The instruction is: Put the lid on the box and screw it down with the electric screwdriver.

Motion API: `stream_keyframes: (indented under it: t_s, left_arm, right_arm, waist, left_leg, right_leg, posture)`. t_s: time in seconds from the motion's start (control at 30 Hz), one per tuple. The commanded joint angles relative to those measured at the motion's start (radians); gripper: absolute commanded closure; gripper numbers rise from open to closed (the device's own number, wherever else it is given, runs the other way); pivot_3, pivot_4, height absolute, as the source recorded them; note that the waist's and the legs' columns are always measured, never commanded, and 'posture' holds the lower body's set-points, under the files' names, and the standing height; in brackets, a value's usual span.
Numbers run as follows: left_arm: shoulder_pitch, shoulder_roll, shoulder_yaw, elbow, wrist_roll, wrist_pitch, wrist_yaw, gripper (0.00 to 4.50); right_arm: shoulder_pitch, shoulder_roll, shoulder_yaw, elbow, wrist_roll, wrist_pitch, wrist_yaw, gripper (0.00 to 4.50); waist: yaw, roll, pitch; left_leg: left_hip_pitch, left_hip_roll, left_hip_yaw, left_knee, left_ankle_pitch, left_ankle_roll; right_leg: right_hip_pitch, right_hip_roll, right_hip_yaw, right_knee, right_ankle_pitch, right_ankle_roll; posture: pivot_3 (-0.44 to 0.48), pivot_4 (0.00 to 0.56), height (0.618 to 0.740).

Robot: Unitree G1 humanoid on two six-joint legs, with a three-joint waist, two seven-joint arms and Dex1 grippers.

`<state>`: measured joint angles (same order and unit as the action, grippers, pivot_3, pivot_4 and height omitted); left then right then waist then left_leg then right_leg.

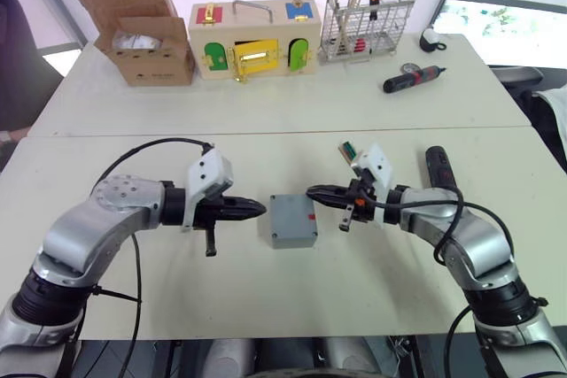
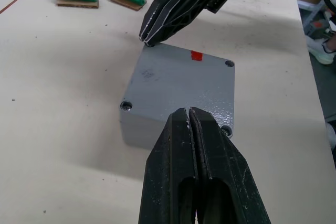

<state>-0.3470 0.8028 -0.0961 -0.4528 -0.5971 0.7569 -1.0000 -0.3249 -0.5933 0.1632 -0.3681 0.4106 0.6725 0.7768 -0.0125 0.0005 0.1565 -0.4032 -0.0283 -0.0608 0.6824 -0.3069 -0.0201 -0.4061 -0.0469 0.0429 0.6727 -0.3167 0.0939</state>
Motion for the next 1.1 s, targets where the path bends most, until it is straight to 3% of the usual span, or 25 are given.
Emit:
stream_keyframes:
  t_s: [0.03,0.23,0.37,0.6,0.8,0.93,1.0,1.1]
  left_arm:
    - [-0.009,0.0,0.011,-0.012,0.004,-0.018,-0.001,4.5]
    - [0.0,0.005,0.016,-0.01,0.004,-0.02,-0.002,4.5]
    - [0.024,0.023,0.035,-0.008,0.001,-0.015,-0.003,4.5]
    - [0.128,0.025,-0.007,0.035,0.071,-0.069,0.005,4.5]
    - [0.138,-0.046,-0.048,0.07,0.121,-0.102,0.045,4.5]
    - [0.126,-0.074,-0.063,0.081,0.147,-0.109,0.057,4.5]
    - [0.059,-0.085,-0.014,0.07,0.126,-0.099,0.075,4.5]
    - [-0.136,-0.127,0.067,0.028,-0.029,-0.005,0.078,4.5]
  right_arm:
    - [-0.001,-0.01,0.006,-0.017,-0.013,-0.025,0.016,3.92]
    - [-0.019,-0.031,-0.028,-0.053,0.031,0.022,0.044,1.17]
    - [-0.036,-0.066,-0.145,-0.112,0.154,0.134,0.051,0.01]
    - [0.056,-0.179,-0.264,-0.13,0.336,0.33,0.103,0.01]
    - [0.162,-0.258,-0.172,-0.206,0.322,0.344,0.124,0.01]
    - [0.187,-0.268,-0.18,-0.207,0.329,0.34,0.113,0.01]
    - [0.151,-0.288,-0.286,-0.186,0.393,0.387,0.106,0.01]
    - [0.035,-0.344,-0.424,-0.114,0.519,0.474,0.124,0.01]
  waist:
    - [0.0,0.0,0.0]
    - [0.0,0.0,0.0]
    - [0.0,0.0,0.0]
    - [0.003,0.0,0.0]
    - [0.004,0.0,0.0]
    - [0.002,0.0,0.0]
    - [0.005,0.0,0.0]
    - [0.021,-0.002,0.001]
  left_leg:
    - [0.0,0.0,0.0,0.0,0.0,0.0]
    - [0.0,0.0,0.0,0.0,0.0,0.0]
    - [0.0,0.0,0.0,0.0,0.0,0.0]
    - [0.0,0.0,0.0,0.0,0.0,0.001]
    - [-0.001,0.0,0.0,0.0,0.0,0.001]
    - [-0.001,0.0,0.0,0.0,0.0,0.001]
    - [-0.001,0.0,0.0,0.0,0.0,0.001]
    - [-0.002,0.0,0.0,0.002,0.0,0.0]
  right_leg:
    - [0.0,0.0,0.0,0.0,0.0,0.0]
    - [0.0,0.0,0.0,0.0,0.0,0.0]
    - [0.0,0.0,0.0,0.0,0.0,0.0]
    - [0.001,-0.001,0.0,-0.002,0.0,0.0]
    - [0.001,-0.001,0.0,-0.002,0.0,0.0]
    - [0.001,0.0,0.0,-0.002,0.0,0.0]
    - [0.001,0.0,0.0,-0.002,0.0,0.0]
    - [0.001,0.0,0.0,-0.001,0.0,0.0]
  posture:
    - [0.0,0.15,0.74]
    - [0.0,0.15,0.74]
    - [0.0,0.15,0.74]
    - [0.0,0.15,0.74]
    - [0.0,0.15,0.74]
    - [0.0,0.15,0.74]
    - [0.0,0.15,0.74]
    - [0.0,0.15,0.74]
